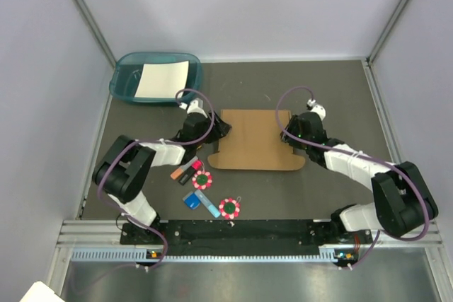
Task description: Fold the paper box
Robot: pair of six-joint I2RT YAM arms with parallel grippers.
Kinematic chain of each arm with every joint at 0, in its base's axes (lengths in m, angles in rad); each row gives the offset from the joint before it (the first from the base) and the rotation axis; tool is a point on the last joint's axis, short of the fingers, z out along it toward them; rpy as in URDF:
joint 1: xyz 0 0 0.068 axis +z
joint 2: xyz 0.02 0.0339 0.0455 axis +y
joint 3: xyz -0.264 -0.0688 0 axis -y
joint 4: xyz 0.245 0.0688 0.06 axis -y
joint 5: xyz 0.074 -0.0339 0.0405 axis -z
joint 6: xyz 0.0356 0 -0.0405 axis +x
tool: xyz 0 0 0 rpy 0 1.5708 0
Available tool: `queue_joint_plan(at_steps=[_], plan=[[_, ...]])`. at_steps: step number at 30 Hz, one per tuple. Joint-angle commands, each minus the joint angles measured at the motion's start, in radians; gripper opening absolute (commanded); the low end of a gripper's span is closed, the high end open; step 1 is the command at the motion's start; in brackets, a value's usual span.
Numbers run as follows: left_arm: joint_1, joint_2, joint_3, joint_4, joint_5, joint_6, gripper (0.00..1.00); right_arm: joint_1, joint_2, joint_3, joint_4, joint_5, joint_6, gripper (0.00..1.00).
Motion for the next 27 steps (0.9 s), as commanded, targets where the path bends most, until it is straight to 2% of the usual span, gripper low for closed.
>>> queue_joint_plan(at_steps=[1,6,9,10,18,22,24,26,27], plan=[[-0.019,-0.039,-0.046,-0.088,0.121,-0.020,0.63,0.022,-0.043,-0.065,-0.128,-0.112,0.019,0.51],[-0.019,-0.049,-0.077,-0.065,0.161,-0.040,0.59,0.022,-0.080,-0.111,-0.122,-0.121,0.020,0.44],[-0.019,-0.047,-0.094,-0.045,0.167,-0.042,0.55,0.024,-0.074,-0.132,-0.099,-0.139,0.023,0.31],[-0.019,-0.040,-0.097,-0.037,0.181,-0.042,0.49,0.022,-0.069,-0.138,-0.090,-0.151,0.026,0.23],[-0.041,0.027,-0.131,0.056,0.176,-0.060,0.17,0.036,0.029,-0.178,-0.005,-0.159,0.059,0.00],[-0.038,0.010,-0.151,0.050,0.152,-0.040,0.08,0.036,0.021,-0.200,0.004,-0.156,0.066,0.00],[-0.039,-0.002,-0.149,0.043,0.152,-0.034,0.08,0.036,0.012,-0.198,-0.001,-0.156,0.066,0.00],[-0.036,-0.020,-0.146,0.043,0.150,-0.027,0.12,0.036,-0.020,-0.175,-0.033,-0.150,0.060,0.00],[-0.023,-0.036,-0.138,0.036,0.152,-0.023,0.25,0.036,-0.038,-0.163,-0.051,-0.141,0.054,0.13]])
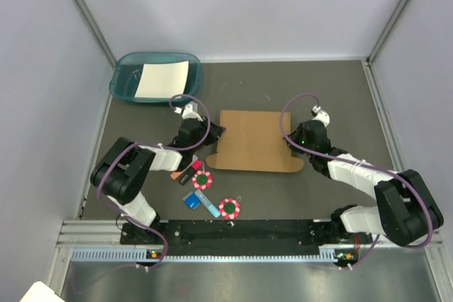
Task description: Fold the paper box
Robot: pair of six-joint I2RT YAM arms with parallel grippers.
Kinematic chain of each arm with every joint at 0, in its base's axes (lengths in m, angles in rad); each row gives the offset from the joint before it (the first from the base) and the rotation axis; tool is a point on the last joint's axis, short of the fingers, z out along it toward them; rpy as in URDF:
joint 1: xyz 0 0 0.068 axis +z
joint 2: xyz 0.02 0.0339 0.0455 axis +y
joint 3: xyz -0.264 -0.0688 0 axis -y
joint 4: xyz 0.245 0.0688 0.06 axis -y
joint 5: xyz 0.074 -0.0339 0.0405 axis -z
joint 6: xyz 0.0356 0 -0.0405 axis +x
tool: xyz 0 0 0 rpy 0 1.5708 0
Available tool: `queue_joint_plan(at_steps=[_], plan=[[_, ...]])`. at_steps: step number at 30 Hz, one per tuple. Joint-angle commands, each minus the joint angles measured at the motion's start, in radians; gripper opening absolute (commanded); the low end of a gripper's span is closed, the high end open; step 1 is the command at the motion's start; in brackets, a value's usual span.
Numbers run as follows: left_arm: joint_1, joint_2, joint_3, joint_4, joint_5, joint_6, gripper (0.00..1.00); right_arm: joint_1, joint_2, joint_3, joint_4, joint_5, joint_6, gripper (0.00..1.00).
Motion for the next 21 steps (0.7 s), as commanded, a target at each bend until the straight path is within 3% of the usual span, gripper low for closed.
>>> queue_joint_plan(at_steps=[1,3,7,13,21], plan=[[-0.023,-0.027,-0.019,-0.156,0.149,0.010,0.31,0.035,-0.016,-0.008,-0.246,-0.090,0.008,0.22],[0.009,-0.099,0.015,-0.211,0.117,0.038,0.49,0.017,-0.065,0.051,-0.323,-0.059,-0.004,0.42],[0.058,-0.194,0.072,-0.329,0.092,0.075,0.67,-0.074,-0.145,0.121,-0.421,-0.070,-0.059,0.57],[0.062,-0.283,0.049,-0.400,0.063,0.098,0.82,-0.082,-0.191,0.131,-0.451,-0.145,-0.083,0.66],[0.049,-0.242,-0.083,-0.211,0.191,0.050,0.82,-0.062,-0.220,-0.001,-0.297,-0.295,-0.050,0.67]])
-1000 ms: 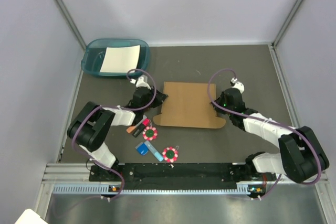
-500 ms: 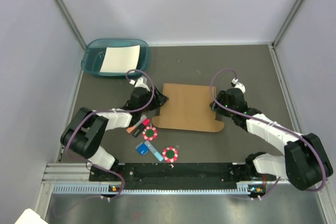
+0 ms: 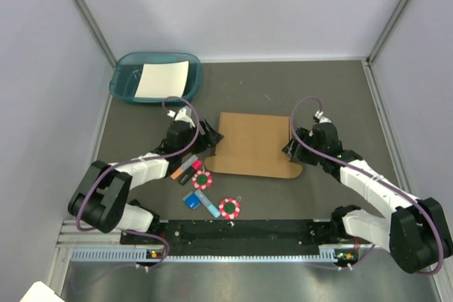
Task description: Fold the paper box
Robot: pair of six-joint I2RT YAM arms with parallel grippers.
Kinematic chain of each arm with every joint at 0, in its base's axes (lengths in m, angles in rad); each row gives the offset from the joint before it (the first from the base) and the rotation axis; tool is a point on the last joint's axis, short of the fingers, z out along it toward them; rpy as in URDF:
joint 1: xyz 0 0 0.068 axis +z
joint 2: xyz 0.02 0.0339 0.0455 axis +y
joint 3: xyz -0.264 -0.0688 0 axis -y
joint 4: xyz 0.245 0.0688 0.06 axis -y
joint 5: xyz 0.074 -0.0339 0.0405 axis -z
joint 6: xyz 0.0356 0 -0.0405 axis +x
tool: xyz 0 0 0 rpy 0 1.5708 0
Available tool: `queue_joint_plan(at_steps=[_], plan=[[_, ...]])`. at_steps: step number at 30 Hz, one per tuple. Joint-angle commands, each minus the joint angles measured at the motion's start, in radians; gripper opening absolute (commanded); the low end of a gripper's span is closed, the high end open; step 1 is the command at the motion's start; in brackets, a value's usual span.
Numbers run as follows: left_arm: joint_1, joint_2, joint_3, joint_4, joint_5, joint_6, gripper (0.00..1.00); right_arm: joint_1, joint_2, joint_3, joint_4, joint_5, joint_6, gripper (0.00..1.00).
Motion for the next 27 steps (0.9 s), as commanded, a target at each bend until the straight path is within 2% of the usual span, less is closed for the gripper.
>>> queue_joint_plan(at_steps=[1,5,9,10,11,13,15,19,20,22,23,24,26,27], plan=[[-0.016,0.058,-0.038,0.119,0.093,-0.024,0.81,0.023,0.005,-0.045,0.091,-0.085,0.008,0.67],[-0.045,0.095,-0.038,0.153,0.114,-0.028,0.74,0.047,0.024,-0.068,0.111,-0.073,0.005,0.61],[-0.048,0.121,-0.070,0.206,0.149,-0.036,0.48,0.047,0.024,-0.084,0.117,-0.038,0.001,0.48],[-0.046,0.136,-0.077,0.219,0.156,-0.040,0.32,0.047,0.027,-0.085,0.117,-0.029,0.001,0.47],[-0.048,0.144,-0.080,0.239,0.161,-0.040,0.21,0.047,0.032,-0.085,0.115,-0.021,-0.001,0.45],[-0.048,0.173,-0.078,0.243,0.167,-0.039,0.07,0.047,0.042,-0.085,0.118,0.002,-0.004,0.40],[-0.048,0.188,-0.074,0.243,0.167,-0.034,0.03,0.047,0.068,-0.082,0.118,0.016,-0.007,0.36],[-0.048,0.193,-0.087,0.245,0.161,-0.027,0.05,0.045,0.099,-0.096,0.126,0.025,-0.013,0.33],[-0.046,0.191,-0.089,0.240,0.157,-0.025,0.10,0.045,0.099,-0.101,0.128,0.027,-0.012,0.34],[-0.045,0.173,-0.087,0.220,0.143,-0.018,0.24,0.045,0.088,-0.101,0.129,0.030,-0.004,0.48],[-0.043,0.159,-0.077,0.204,0.117,-0.013,0.41,0.045,0.073,-0.094,0.122,0.036,-0.004,0.53],[-0.042,0.144,-0.068,0.175,0.100,-0.010,0.45,0.043,0.055,-0.087,0.111,0.050,-0.001,0.59],[-0.031,0.084,-0.032,0.083,0.071,0.004,0.52,0.037,0.003,-0.045,0.054,0.060,-0.007,0.64],[-0.026,0.063,-0.020,0.050,0.025,0.004,0.59,0.025,-0.013,-0.027,0.036,0.062,-0.013,0.65]])
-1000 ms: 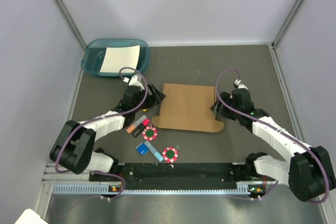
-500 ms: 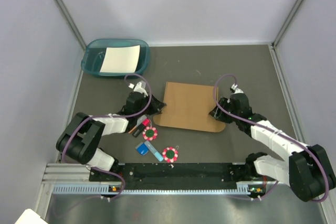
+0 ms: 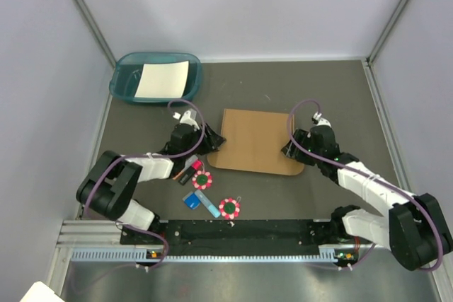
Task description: Fold the paper box
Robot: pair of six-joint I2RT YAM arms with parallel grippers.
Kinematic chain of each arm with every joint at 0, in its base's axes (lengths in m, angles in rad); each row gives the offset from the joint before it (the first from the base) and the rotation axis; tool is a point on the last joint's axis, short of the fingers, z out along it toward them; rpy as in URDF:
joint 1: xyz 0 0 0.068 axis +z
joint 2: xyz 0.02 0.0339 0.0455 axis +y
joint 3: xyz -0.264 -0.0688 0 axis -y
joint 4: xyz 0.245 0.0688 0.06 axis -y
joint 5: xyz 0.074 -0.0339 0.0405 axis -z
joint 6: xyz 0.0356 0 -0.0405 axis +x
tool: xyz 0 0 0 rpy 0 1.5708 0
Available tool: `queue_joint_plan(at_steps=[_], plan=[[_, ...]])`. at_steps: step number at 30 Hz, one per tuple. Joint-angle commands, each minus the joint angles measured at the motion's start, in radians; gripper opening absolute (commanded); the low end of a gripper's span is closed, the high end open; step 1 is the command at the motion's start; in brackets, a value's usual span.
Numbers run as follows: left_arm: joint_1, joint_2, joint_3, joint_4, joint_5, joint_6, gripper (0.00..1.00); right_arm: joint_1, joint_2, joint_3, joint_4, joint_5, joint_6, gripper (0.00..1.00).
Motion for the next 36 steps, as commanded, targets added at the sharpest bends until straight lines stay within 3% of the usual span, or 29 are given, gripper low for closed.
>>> queue_joint_plan(at_steps=[1,7,8,10,11,12,13,14,18,24,36], plan=[[0.002,-0.119,0.047,-0.237,-0.060,0.037,0.62,-0.017,-0.077,0.070,-0.142,0.038,-0.036,0.66],[0.046,-0.253,0.095,-0.334,-0.118,0.052,0.67,-0.057,-0.172,0.138,-0.226,0.038,-0.081,0.67],[0.059,-0.265,0.089,-0.341,-0.123,0.049,0.66,-0.057,-0.197,0.135,-0.234,0.061,-0.084,0.63],[0.065,-0.293,0.072,-0.338,-0.167,0.028,0.57,-0.061,-0.214,0.109,-0.234,0.086,-0.085,0.49],[0.071,-0.291,0.057,-0.334,-0.181,0.025,0.52,-0.069,-0.214,0.096,-0.233,0.092,-0.081,0.28],[0.076,-0.278,0.053,-0.330,-0.203,0.022,0.45,-0.077,-0.209,0.084,-0.233,0.094,-0.067,0.16],[0.082,-0.264,0.053,-0.328,-0.192,0.018,0.37,-0.081,-0.203,0.063,-0.225,0.089,-0.061,0.06],[0.092,-0.247,0.064,-0.327,-0.183,0.020,0.18,-0.086,-0.195,0.050,-0.219,0.083,-0.055,0.00],[0.105,-0.121,0.113,-0.324,-0.100,0.025,0.00,-0.091,-0.162,0.006,-0.153,0.048,-0.024,0.00],[0.108,-0.017,0.164,-0.252,0.030,0.003,0.00,-0.088,-0.135,-0.025,-0.096,0.000,-0.001,0.00],[0.108,0.055,0.190,-0.135,0.122,-0.017,0.00,-0.088,-0.089,-0.057,0.024,-0.032,0.034,0.00]])
